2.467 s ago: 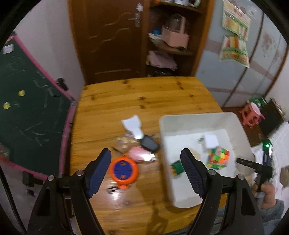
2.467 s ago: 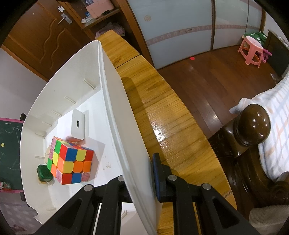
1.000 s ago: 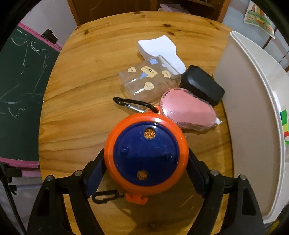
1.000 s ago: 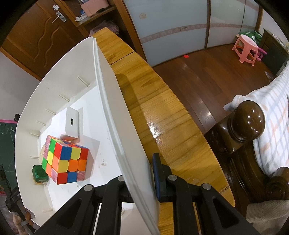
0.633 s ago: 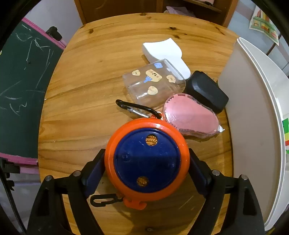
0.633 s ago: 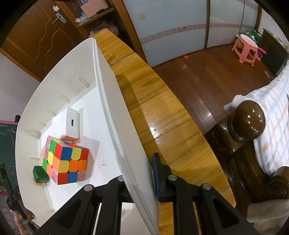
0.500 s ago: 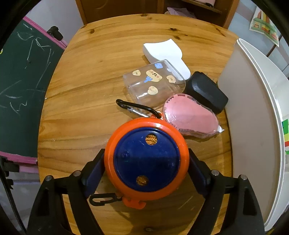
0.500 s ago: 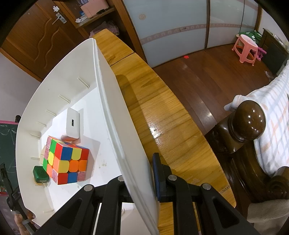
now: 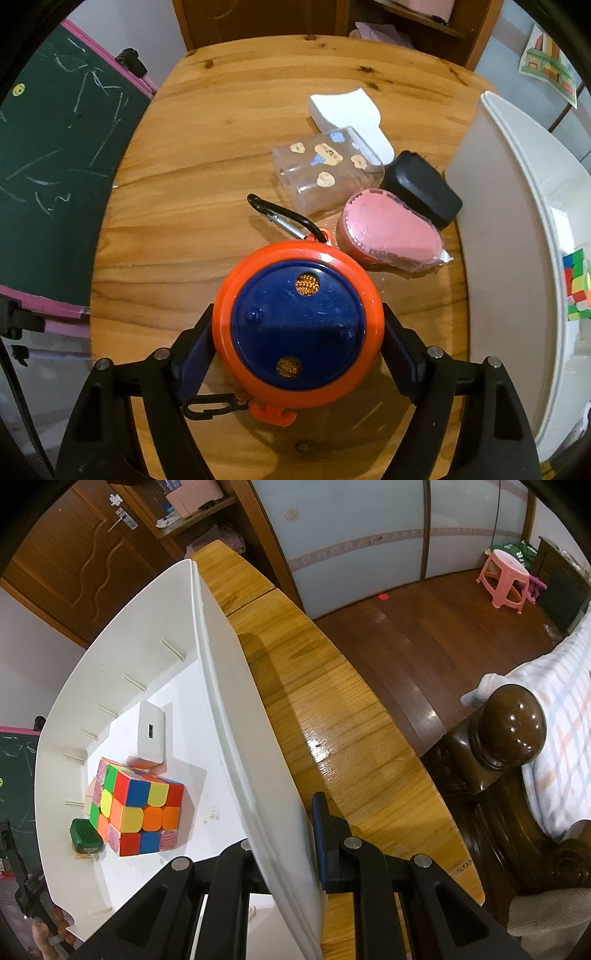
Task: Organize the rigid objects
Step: 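Carry the tape reel into the white bin and open the left tool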
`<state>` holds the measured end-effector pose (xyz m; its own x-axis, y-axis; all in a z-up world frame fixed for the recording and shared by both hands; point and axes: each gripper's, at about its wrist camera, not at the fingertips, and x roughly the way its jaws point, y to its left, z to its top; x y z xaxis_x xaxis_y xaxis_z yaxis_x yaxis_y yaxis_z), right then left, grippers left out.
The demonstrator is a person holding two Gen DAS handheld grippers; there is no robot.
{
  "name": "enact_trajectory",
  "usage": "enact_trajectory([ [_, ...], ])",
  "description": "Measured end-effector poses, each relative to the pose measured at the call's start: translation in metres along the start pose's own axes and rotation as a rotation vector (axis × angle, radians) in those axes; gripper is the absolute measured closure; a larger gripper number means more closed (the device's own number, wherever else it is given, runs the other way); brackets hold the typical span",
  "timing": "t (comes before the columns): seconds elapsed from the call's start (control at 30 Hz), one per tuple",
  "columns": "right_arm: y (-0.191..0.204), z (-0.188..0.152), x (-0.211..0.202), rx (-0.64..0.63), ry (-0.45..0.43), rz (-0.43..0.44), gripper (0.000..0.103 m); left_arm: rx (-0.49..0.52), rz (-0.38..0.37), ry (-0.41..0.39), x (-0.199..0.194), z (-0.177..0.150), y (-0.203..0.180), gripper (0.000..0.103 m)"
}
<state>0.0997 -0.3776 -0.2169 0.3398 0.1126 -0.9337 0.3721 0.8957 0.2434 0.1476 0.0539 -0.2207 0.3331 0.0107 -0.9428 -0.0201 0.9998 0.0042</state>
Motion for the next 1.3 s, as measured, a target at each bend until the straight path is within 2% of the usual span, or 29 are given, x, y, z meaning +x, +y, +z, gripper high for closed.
enact_trajectory([
  [0.17,0.000,0.000,0.000,0.000,0.000,0.001,0.088,-0.005,-0.011,-0.029,-0.026,0.003,0.000,0.020],
  [0.4,0.001,0.000,0.002,0.000,-0.001,0.007,0.088,0.064,-0.049,-0.091,-0.089,0.010,-0.021,0.020],
  [0.6,0.001,0.000,0.002,0.000,-0.001,0.017,0.088,0.127,-0.153,-0.173,-0.144,0.023,-0.047,0.020],
  [0.77,-0.001,0.000,0.002,0.002,-0.001,0.030,0.088,0.186,-0.205,-0.223,-0.172,0.032,-0.071,0.020],
  [1.03,-0.004,0.000,0.003,-0.002,-0.001,0.041,0.088,0.271,-0.259,-0.235,-0.177,0.049,-0.118,0.020],
  [1.23,-0.006,0.000,0.003,-0.005,0.001,0.050,0.088,0.326,-0.266,-0.205,-0.154,0.061,-0.156,0.020],
  [1.3,-0.007,0.000,0.003,-0.005,0.001,0.052,0.088,0.333,-0.272,-0.172,-0.138,0.066,-0.167,0.020],
])
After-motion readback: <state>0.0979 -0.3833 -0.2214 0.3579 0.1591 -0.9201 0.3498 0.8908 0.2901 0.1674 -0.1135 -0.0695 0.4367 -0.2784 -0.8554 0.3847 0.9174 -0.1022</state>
